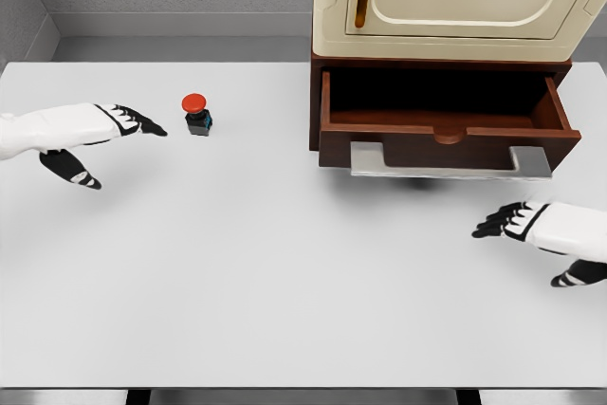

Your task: Put the switch into the drawer with left arm, and close the drawer with right arm

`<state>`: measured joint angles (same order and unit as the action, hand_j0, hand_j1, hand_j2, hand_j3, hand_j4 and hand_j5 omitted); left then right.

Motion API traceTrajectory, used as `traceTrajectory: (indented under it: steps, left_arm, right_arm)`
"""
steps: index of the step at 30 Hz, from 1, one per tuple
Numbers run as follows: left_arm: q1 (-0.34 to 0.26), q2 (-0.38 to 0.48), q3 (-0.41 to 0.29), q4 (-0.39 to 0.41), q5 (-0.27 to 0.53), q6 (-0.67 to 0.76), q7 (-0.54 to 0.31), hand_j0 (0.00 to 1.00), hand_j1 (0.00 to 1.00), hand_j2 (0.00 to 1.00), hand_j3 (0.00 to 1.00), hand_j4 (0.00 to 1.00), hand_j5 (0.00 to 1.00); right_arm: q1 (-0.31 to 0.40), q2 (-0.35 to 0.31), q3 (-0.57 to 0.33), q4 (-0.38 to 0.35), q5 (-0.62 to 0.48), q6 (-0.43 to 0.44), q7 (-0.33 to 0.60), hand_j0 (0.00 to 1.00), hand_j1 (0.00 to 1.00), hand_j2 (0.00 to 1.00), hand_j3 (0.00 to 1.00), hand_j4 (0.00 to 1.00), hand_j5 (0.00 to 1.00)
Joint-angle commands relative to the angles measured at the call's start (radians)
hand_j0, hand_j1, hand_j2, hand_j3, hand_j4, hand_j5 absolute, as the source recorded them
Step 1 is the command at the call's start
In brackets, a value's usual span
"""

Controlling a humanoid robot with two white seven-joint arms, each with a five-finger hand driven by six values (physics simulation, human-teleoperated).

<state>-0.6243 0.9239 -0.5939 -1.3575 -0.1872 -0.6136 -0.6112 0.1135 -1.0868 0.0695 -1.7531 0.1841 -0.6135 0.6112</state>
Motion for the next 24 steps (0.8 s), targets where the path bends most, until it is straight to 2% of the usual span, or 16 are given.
traceTrajectory:
  steps: [1,4,5,6,7,8,10,12,14,15,16,17,18,20,22,24]
  left_arm:
    - [0.000,0.001,0.000,0.001,0.006,0.003,0.000,1.00,1.00,1.00,1.00,1.00,1.00]
    - [-0.003,0.000,0.000,0.015,0.006,0.003,0.000,1.00,1.00,1.00,1.00,1.00,1.00]
    - [-0.023,-0.005,-0.004,0.043,0.003,0.003,0.000,1.00,1.00,1.00,1.00,1.00,1.00]
    - [-0.058,-0.033,-0.018,0.083,-0.021,0.003,0.000,1.00,1.00,1.00,1.00,1.00,1.00]
    - [-0.104,-0.108,-0.032,0.149,-0.075,0.003,0.000,1.00,1.00,1.00,1.00,1.00,1.00]
    - [-0.136,-0.164,-0.052,0.178,-0.124,0.003,0.000,1.00,1.00,1.00,1.00,1.00,1.00]
    - [-0.163,-0.207,-0.064,0.204,-0.166,0.003,0.000,1.00,1.00,1.00,1.00,1.00,1.00]
    - [-0.204,-0.283,-0.069,0.317,-0.207,0.003,0.000,1.00,1.00,1.00,1.00,1.00,1.00]
    - [-0.239,-0.336,-0.070,0.396,-0.255,0.003,0.000,1.00,1.00,1.00,1.00,1.00,1.00]
    - [-0.256,-0.352,-0.070,0.440,-0.273,0.003,0.000,1.00,1.00,1.00,1.00,1.00,1.00]
    - [-0.271,-0.364,-0.070,0.471,-0.281,0.003,0.000,1.00,1.00,1.00,1.00,1.00,1.00]
    - [-0.275,-0.369,-0.070,0.475,-0.284,0.003,0.000,1.00,1.00,1.00,1.00,1.00,1.00]
    - [-0.276,-0.373,-0.070,0.485,-0.284,0.003,0.000,1.00,1.00,1.00,1.00,1.00,1.00]
    - [-0.287,-0.393,-0.070,0.537,-0.284,0.003,0.000,1.00,1.00,1.00,1.00,1.00,1.00]
    - [-0.305,-0.413,-0.072,0.566,-0.285,0.003,0.000,0.98,0.98,0.98,0.98,0.98,0.98]
    - [-0.325,-0.427,-0.072,0.566,-0.285,0.003,0.000,0.98,0.98,0.98,0.98,0.98,0.98]
  right_arm:
    - [0.000,-0.001,0.016,-0.002,-0.006,0.003,0.000,1.00,1.00,1.00,1.00,1.00,1.00]
    - [-0.002,-0.001,0.016,-0.002,-0.006,0.003,0.000,1.00,1.00,1.00,1.00,1.00,1.00]
    - [-0.006,-0.002,0.016,-0.002,-0.006,0.003,0.000,1.00,1.00,1.00,1.00,1.00,1.00]
    - [-0.009,-0.002,0.016,0.000,-0.006,0.003,0.000,1.00,1.00,1.00,1.00,1.00,1.00]
    - [-0.006,-0.001,0.013,0.001,-0.006,0.003,0.000,1.00,1.00,1.00,1.00,1.00,1.00]
    - [-0.008,-0.001,0.001,0.003,-0.006,0.003,0.000,1.00,1.00,1.00,1.00,1.00,1.00]
    - [0.005,0.016,-0.017,0.006,-0.006,0.003,0.000,1.00,1.00,1.00,1.00,1.00,1.00]
    - [0.031,0.016,-0.037,0.007,-0.006,0.003,0.000,1.00,1.00,1.00,1.00,1.00,1.00]
    - [0.110,0.048,-0.151,0.007,-0.003,0.003,0.000,0.99,0.99,0.99,0.99,0.99,0.99]
    - [0.164,0.053,-0.204,0.007,-0.003,0.003,0.000,0.87,0.87,0.87,0.87,0.87,0.87]
    - [0.176,0.054,-0.214,0.007,-0.003,0.003,0.000,0.74,0.74,0.74,0.74,0.74,0.74]
    - [0.178,0.057,-0.215,0.007,-0.003,0.003,0.000,0.55,0.55,0.55,0.55,0.55,0.55]
    - [0.183,0.074,-0.230,0.007,-0.003,0.003,0.000,0.51,0.51,0.51,0.51,0.51,0.51]
    - [0.204,0.107,-0.293,0.006,-0.005,0.003,0.000,0.48,0.48,0.48,0.48,0.48,0.48]
    - [0.209,0.122,-0.304,0.003,-0.005,0.003,0.000,0.42,0.42,0.42,0.42,0.42,0.42]
    - [0.210,0.134,-0.306,0.001,-0.005,0.003,0.000,0.42,0.42,0.42,0.42,0.42,0.42]
